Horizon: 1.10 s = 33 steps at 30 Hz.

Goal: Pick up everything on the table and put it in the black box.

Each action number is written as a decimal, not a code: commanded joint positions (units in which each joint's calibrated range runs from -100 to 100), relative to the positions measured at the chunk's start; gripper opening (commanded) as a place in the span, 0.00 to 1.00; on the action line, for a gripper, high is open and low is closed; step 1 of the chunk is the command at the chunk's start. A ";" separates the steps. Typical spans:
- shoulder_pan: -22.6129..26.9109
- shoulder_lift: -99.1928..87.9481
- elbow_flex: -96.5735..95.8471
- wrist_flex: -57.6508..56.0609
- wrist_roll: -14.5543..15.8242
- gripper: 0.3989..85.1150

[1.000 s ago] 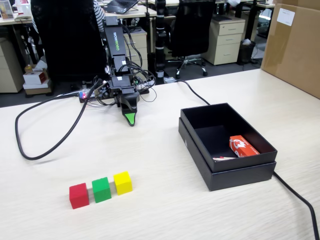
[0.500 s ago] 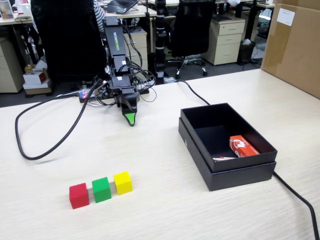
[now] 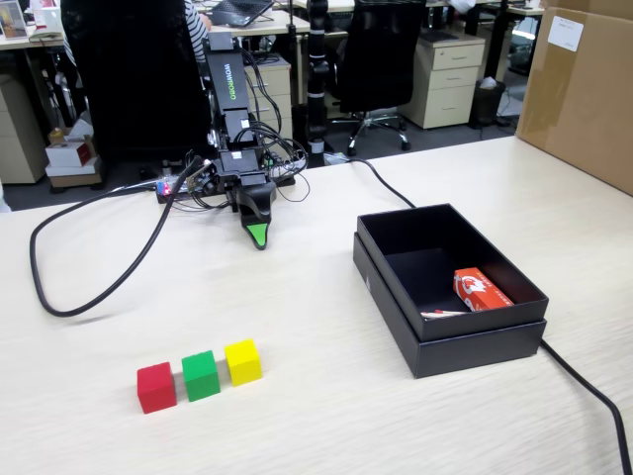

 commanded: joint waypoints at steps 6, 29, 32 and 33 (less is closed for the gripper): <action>0.15 0.56 -0.75 -1.98 -0.15 0.57; -1.61 14.10 41.86 -44.49 2.88 0.57; -3.22 23.16 56.10 -54.25 2.83 0.57; -3.86 26.26 60.45 -56.84 2.83 0.57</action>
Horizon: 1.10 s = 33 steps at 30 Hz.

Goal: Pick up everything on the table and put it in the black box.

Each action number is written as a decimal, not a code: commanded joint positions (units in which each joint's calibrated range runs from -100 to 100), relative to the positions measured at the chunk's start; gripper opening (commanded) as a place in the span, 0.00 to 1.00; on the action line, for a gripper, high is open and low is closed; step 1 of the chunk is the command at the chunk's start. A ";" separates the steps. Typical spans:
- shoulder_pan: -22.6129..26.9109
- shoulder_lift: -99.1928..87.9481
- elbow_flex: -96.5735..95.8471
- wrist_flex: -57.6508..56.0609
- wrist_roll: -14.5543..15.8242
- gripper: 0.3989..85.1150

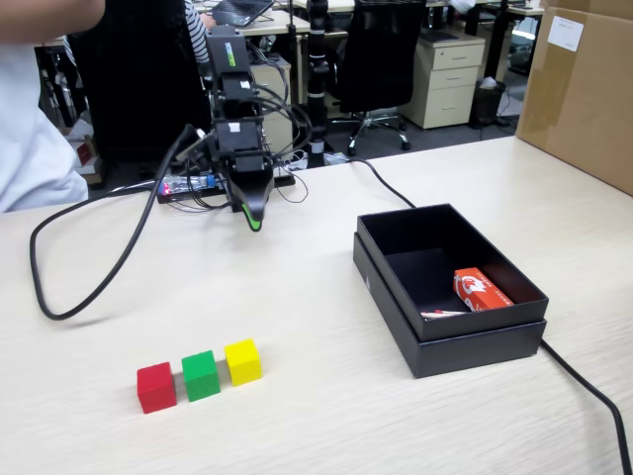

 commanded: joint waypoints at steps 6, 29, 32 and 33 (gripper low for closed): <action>-5.37 29.44 36.89 -16.32 -2.39 0.56; -11.04 111.03 108.33 -17.62 -14.95 0.56; -10.74 114.81 109.60 -17.62 -14.99 0.56; -10.65 115.85 109.87 -17.62 -14.95 0.56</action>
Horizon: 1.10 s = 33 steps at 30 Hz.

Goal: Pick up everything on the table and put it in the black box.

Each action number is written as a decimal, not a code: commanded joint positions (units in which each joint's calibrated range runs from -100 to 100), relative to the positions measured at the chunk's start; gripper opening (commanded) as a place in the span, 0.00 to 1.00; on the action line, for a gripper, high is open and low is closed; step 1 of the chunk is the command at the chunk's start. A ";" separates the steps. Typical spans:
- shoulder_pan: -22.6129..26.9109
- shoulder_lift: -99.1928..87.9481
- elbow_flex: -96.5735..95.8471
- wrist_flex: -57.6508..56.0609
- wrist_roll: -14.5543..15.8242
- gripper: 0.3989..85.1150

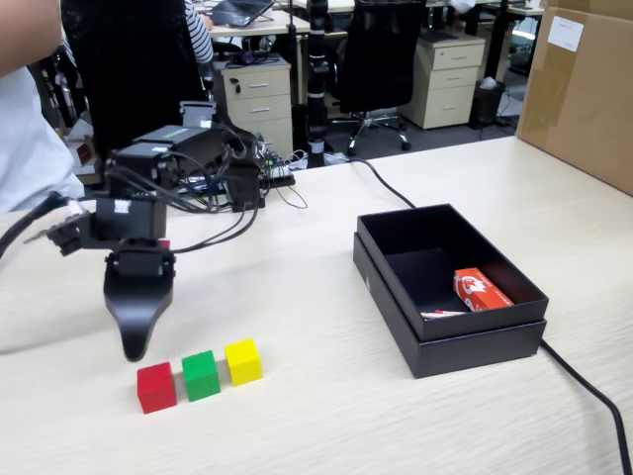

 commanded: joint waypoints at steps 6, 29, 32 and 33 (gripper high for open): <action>0.54 5.73 7.53 -0.04 -0.54 0.56; -0.10 10.43 11.70 -1.86 0.10 0.01; -0.68 9.51 11.61 -2.63 0.05 0.01; -0.78 8.25 11.52 -3.67 0.05 0.01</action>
